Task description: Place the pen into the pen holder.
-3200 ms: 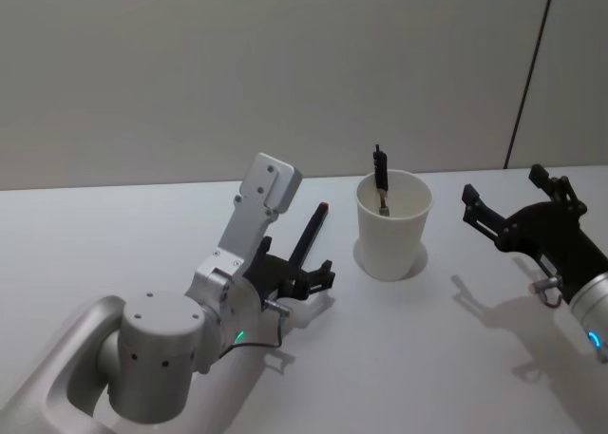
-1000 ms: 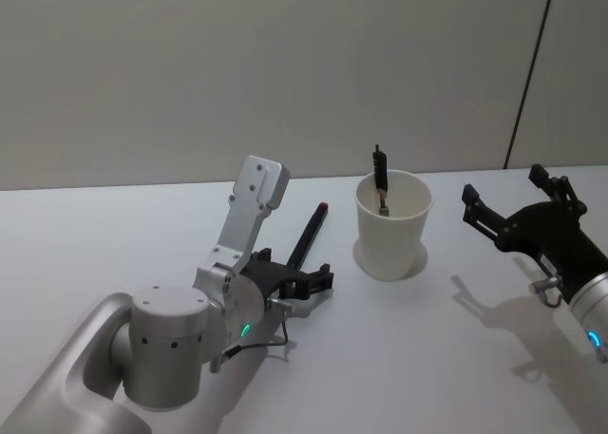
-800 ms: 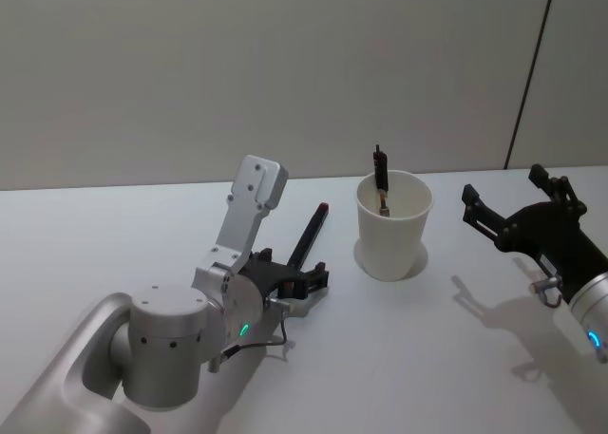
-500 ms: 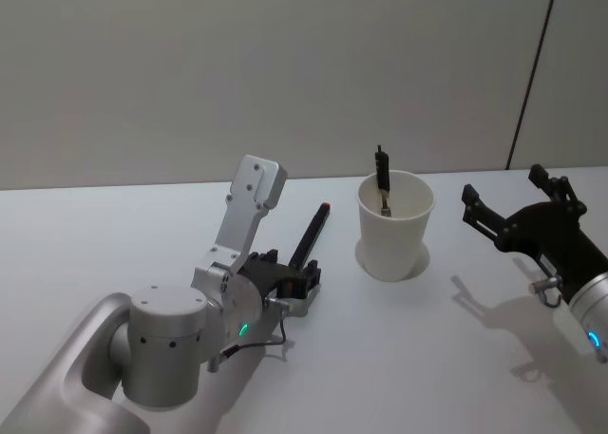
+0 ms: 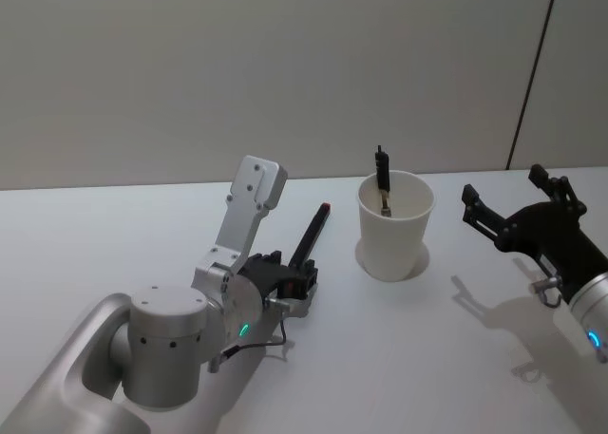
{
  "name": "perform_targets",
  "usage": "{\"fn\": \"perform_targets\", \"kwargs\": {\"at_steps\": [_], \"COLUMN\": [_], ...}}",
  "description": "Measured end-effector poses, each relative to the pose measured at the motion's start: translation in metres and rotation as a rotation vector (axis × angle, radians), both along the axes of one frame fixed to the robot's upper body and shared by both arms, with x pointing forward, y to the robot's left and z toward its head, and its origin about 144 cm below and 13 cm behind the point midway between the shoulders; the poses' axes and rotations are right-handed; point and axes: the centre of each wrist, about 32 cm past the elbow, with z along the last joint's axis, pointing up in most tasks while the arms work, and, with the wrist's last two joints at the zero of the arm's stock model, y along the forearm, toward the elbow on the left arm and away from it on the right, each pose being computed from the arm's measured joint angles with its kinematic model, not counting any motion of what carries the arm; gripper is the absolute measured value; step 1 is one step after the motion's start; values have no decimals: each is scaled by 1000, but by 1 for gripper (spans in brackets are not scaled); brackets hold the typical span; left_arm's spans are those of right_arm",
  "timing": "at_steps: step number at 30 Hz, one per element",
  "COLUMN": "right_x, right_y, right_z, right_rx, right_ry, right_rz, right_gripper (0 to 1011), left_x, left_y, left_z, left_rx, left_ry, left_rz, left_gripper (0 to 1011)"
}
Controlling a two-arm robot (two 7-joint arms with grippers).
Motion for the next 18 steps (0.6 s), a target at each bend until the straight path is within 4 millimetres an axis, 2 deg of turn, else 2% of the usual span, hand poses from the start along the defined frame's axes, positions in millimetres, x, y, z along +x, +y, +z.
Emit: {"fn": "perform_targets", "kwargs": {"at_steps": [13, 15, 18], "right_x": [0, 0, 0], "right_y": [0, 0, 0], "right_z": [0, 0, 0], "right_rx": [0, 0, 0], "right_ry": [0, 0, 0], "right_rz": [0, 0, 0], "right_gripper": [1001, 1001, 1001], "left_x": [-1, -1, -1], "left_y": [2, 3, 3], "left_z": [-1, -1, -1], "left_rx": [-6, -10, -12], "left_ry": [-10, -12, -16], "left_rz": [-20, -26, -30], "left_gripper": [411, 331, 275]}}
